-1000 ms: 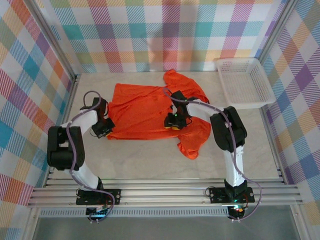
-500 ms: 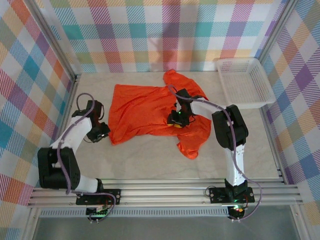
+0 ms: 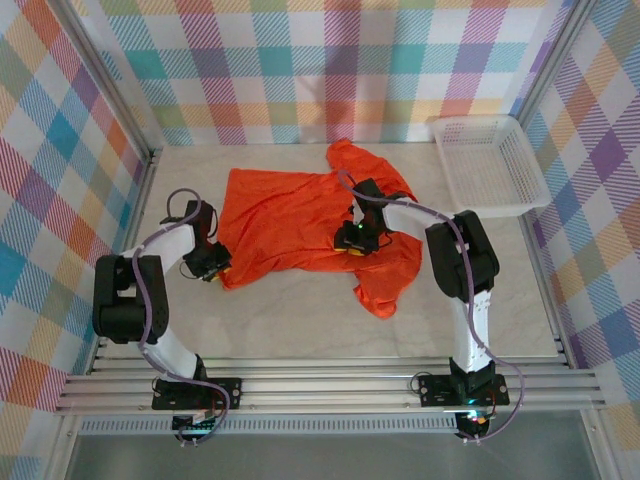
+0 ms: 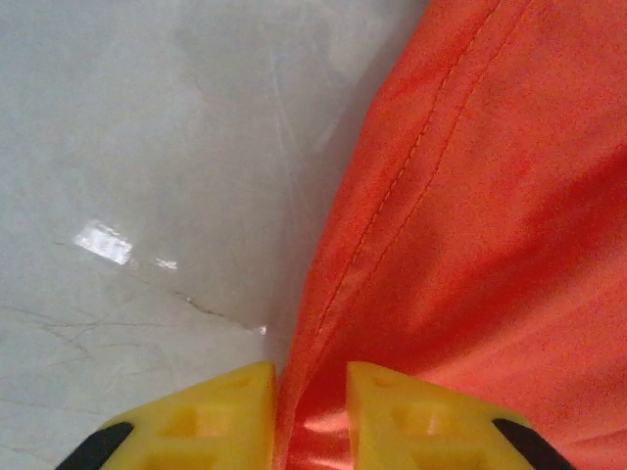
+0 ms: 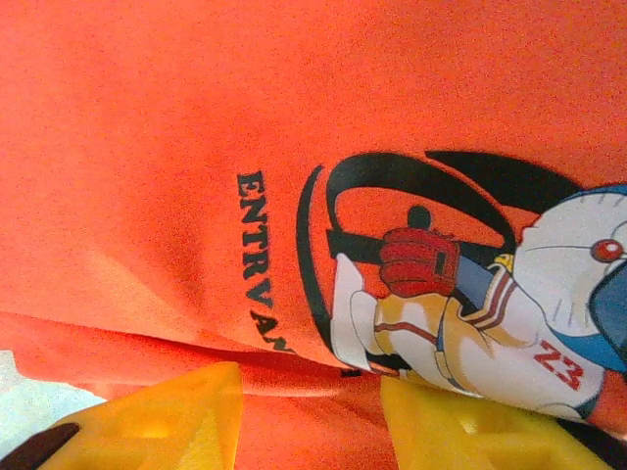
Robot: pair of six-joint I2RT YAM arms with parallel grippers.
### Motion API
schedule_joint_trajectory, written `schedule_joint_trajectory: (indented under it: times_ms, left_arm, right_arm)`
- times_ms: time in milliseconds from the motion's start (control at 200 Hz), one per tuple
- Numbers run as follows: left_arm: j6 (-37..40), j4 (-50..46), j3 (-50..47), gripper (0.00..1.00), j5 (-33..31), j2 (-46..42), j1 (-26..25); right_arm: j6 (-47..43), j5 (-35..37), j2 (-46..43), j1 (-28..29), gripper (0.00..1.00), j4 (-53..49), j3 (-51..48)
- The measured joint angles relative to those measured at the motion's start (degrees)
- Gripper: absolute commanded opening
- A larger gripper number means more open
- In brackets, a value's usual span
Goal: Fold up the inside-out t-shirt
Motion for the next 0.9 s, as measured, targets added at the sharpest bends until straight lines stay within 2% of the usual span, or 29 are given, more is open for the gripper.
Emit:
schedule_joint_trajectory:
  times_ms: [185,350,490,680,810,900]
  left_arm:
    - [-0.1,1.1,-2.9,0.32,1.0,-1.0,0.0]
    - [-0.7,0.4,-6.9,0.34,1.6,-6.5,-0.3]
    - [-1.2,1.1,-9.3,0.24,1.6,-10.6,-0.3]
    - [-1.7,4.3,-11.2,0.19,1.6,-7.2,-0.3]
    - [-2.4,4.0,-11.1,0.0,0.7,-6.5,-0.3]
    - [-2.1,3.5,-10.8,0.0,0.3,-6.6,-0.3]
  right_arm:
    - [-0.4,0.0,-0.1,0.0,0.45,0.2,-0.2]
    - [-0.5,0.0,0.0,0.0,0.45,-0.1,0.1]
    - [-0.4,0.0,0.0,0.0,0.45,-0.3,0.4]
    - [-0.5,0.1,0.0,0.0,0.45,-0.5,0.4]
    - [-0.5,0.2,-0.2,0.0,0.45,-0.2,-0.2]
    - [-0.5,0.2,-0.4,0.0,0.45,0.0,-0.5]
